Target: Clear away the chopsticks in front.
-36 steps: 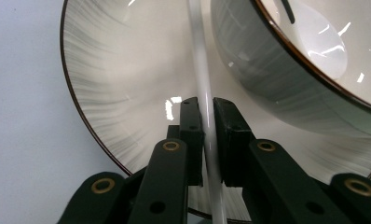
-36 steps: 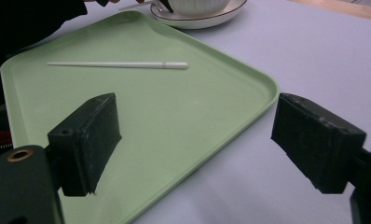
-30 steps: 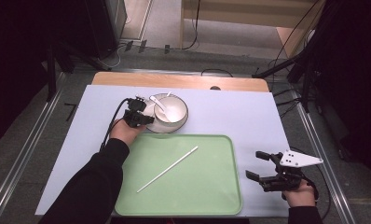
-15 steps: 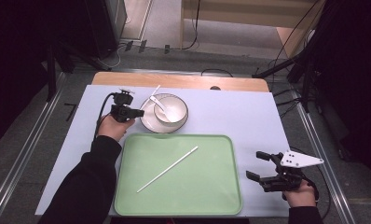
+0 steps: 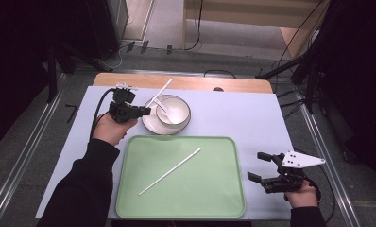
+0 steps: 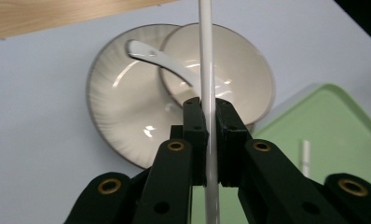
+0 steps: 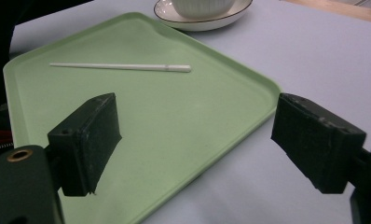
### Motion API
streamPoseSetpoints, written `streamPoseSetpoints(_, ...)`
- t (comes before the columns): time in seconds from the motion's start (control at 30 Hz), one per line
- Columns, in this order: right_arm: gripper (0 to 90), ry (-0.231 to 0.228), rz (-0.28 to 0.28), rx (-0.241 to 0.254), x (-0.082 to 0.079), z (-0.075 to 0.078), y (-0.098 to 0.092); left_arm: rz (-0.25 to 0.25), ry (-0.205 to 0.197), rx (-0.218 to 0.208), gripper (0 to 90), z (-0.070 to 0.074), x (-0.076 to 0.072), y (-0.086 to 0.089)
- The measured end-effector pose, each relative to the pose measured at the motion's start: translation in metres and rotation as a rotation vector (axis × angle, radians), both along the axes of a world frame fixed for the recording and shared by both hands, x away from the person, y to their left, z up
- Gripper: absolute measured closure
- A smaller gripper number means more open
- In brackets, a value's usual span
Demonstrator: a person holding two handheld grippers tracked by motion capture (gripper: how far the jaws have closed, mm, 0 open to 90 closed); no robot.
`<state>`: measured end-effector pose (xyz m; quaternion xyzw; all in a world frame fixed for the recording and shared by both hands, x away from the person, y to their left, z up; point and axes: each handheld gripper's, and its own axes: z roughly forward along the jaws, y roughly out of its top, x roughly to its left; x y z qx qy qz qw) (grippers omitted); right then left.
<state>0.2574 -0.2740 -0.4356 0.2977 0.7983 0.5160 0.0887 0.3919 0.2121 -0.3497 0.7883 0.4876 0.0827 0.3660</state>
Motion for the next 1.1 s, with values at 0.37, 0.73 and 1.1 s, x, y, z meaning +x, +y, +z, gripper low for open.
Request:
streamPoseSetpoints(0.37, 15.6, -0.005, 0.027, 0.007, 0.006, 0.001, 0.005, -0.124, 0.000, 0.023, 85.5, 0.004, -0.040, -0.023)
streamPoseSetpoints(0.73, 15.6, -0.011, 0.049, 0.010, 0.013, 0.002, 0.009, -0.176, 0.008, 0.010, 85.5, -0.010, -0.075, -0.027)
streamPoseSetpoints(1.1, 15.6, -0.008, 0.061, 0.007, 0.017, 0.002, 0.013, -0.202, 0.055, 0.021, 85.4, -0.035, -0.104, -0.014)
